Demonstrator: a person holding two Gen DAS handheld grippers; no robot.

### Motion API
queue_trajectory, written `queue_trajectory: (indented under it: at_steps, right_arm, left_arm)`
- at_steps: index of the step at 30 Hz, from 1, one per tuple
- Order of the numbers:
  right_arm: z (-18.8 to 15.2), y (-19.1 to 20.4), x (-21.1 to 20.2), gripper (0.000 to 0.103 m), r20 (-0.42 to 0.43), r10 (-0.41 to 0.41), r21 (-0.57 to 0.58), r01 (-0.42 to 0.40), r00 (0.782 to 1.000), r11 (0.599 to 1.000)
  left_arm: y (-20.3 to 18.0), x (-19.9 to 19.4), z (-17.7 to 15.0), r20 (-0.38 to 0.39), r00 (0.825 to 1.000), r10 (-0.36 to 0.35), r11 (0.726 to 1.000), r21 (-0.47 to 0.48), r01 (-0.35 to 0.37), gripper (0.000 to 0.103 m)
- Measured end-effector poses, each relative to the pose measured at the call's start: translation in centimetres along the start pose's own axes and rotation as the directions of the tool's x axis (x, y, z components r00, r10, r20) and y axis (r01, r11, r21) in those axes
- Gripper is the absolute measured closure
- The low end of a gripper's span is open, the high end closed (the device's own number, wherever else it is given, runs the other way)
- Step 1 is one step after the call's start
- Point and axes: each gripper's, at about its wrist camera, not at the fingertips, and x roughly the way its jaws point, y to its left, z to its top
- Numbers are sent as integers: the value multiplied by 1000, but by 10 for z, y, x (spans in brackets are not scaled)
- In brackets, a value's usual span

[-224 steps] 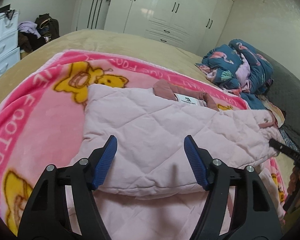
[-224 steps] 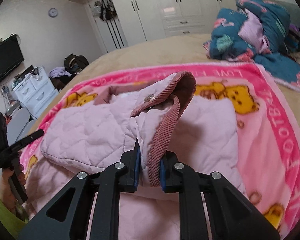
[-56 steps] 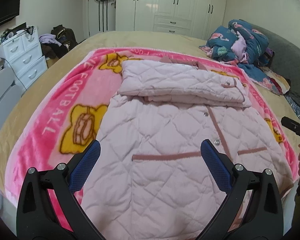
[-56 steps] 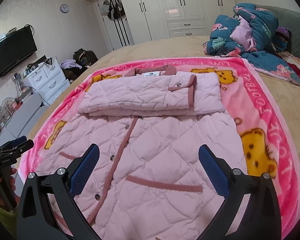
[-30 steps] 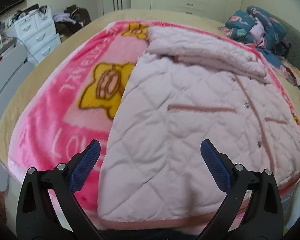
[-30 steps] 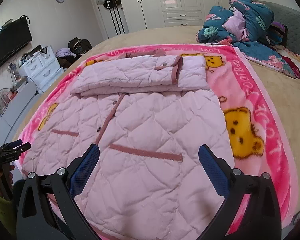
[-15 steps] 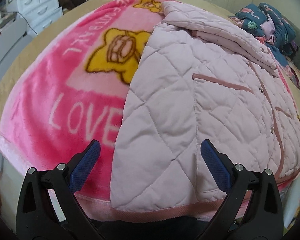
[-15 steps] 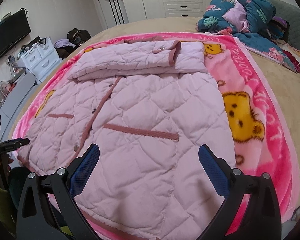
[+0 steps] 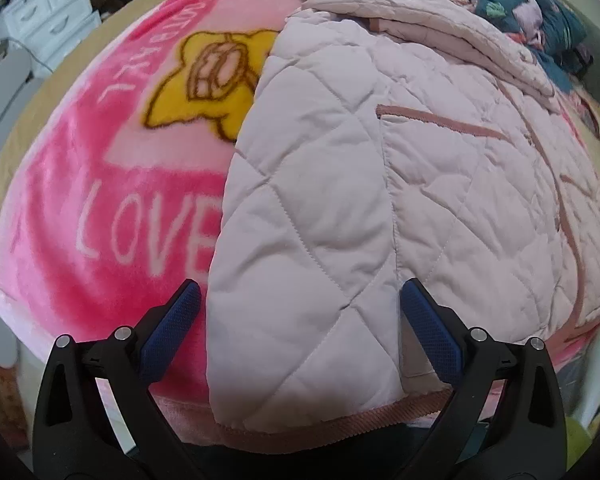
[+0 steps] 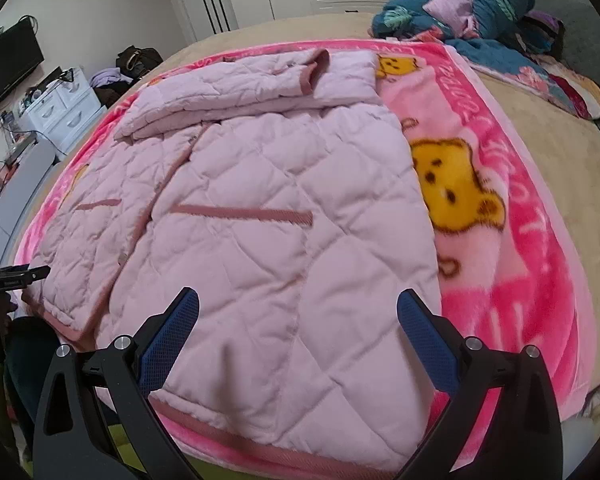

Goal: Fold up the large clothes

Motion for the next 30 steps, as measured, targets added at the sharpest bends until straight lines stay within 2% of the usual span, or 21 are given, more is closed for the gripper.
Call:
queue_trajectory:
  at_steps: [16, 22, 25, 30]
  right_arm:
    - [-33, -27, 1, 4, -86, -55, 39, 59, 995, 998]
    - [-50, -39, 5, 4, -142, -17, 92, 30, 990, 995]
    - [-57, -42, 8, 4, -167, 32, 126, -11, 985, 992]
    - [-66, -49, 7, 4, -164, 96, 171, -67, 982, 983]
  left_arm:
    - [8, 7, 1, -35, 998, -50, 998, -33, 49, 9]
    - [8, 7, 0, -34, 998, -51, 998, -31, 50, 9]
    - [7, 6, -1, -37, 997, -63, 998, -26, 62, 9]
    - [9, 4, -6, -41, 996, -84, 996, -23, 83, 9]
